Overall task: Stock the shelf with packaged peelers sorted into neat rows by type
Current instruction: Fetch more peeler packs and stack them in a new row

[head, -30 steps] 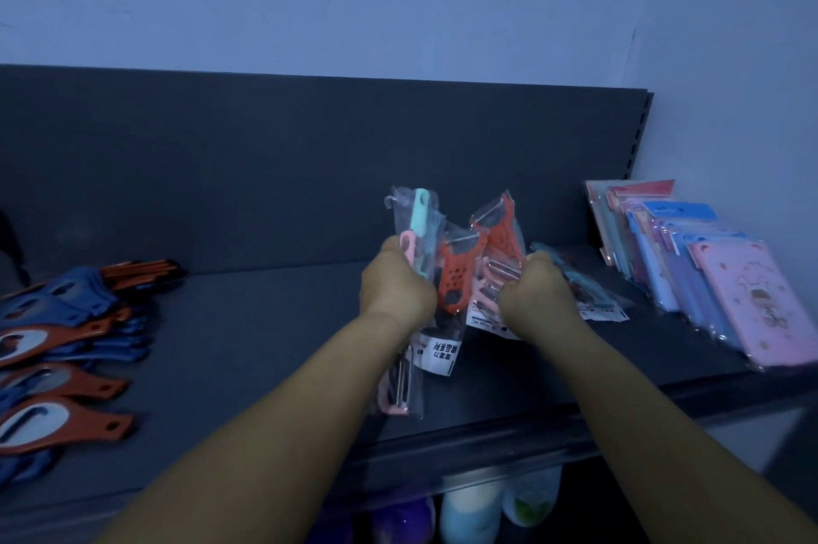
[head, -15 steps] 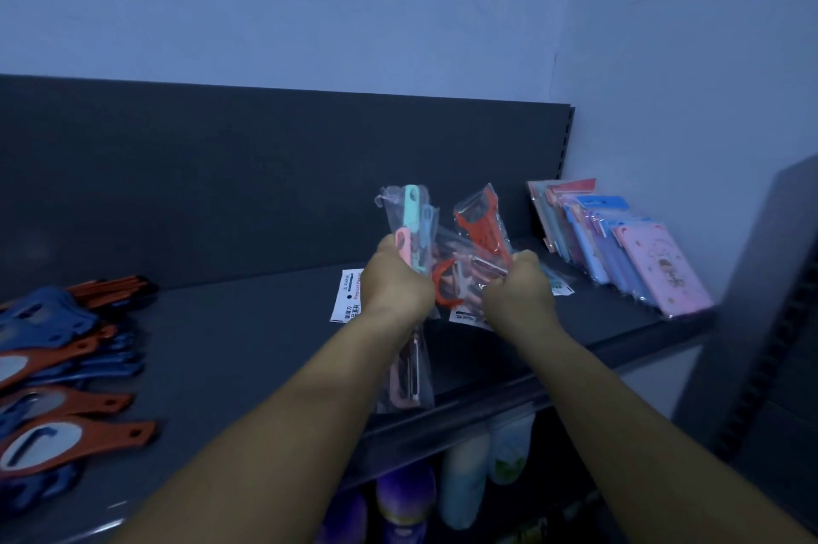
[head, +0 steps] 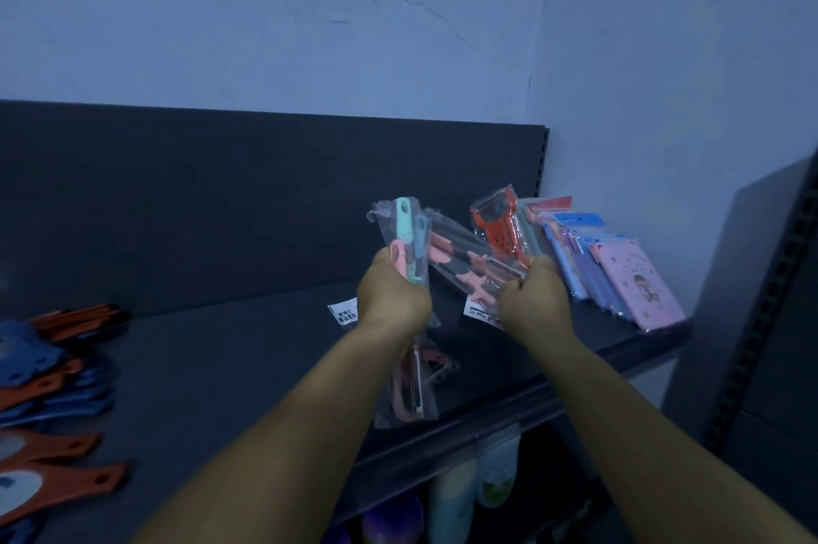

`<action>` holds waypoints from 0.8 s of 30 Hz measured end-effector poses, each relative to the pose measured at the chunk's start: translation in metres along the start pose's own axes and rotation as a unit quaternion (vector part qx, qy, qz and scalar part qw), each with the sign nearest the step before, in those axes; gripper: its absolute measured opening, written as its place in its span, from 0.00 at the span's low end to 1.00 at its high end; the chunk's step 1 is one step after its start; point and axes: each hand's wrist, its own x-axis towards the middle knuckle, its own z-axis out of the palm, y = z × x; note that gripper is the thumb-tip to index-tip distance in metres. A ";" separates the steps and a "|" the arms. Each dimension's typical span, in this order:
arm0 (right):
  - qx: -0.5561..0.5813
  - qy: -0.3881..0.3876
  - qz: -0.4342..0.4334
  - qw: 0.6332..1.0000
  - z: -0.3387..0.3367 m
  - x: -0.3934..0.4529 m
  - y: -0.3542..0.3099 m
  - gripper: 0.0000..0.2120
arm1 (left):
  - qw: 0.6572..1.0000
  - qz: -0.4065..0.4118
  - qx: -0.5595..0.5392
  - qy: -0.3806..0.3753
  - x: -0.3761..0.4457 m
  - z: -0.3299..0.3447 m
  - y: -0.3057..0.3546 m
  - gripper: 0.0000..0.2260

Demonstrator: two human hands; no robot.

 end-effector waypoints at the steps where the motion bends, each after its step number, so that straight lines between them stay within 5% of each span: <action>1: 0.002 0.001 0.001 1.000 -0.002 0.001 0.001 0.06 | 1.000 -0.002 -0.009 -0.004 -0.001 0.003 0.000 0.22; 13: 0.005 0.096 0.022 0.995 -0.093 -0.064 0.003 0.09 | 0.986 0.089 -0.095 -0.104 -0.075 0.035 0.029 0.29; 24: -0.069 0.244 0.116 0.960 -0.242 -0.228 0.051 0.08 | 0.920 0.147 -0.150 -0.330 -0.252 0.094 0.035 0.30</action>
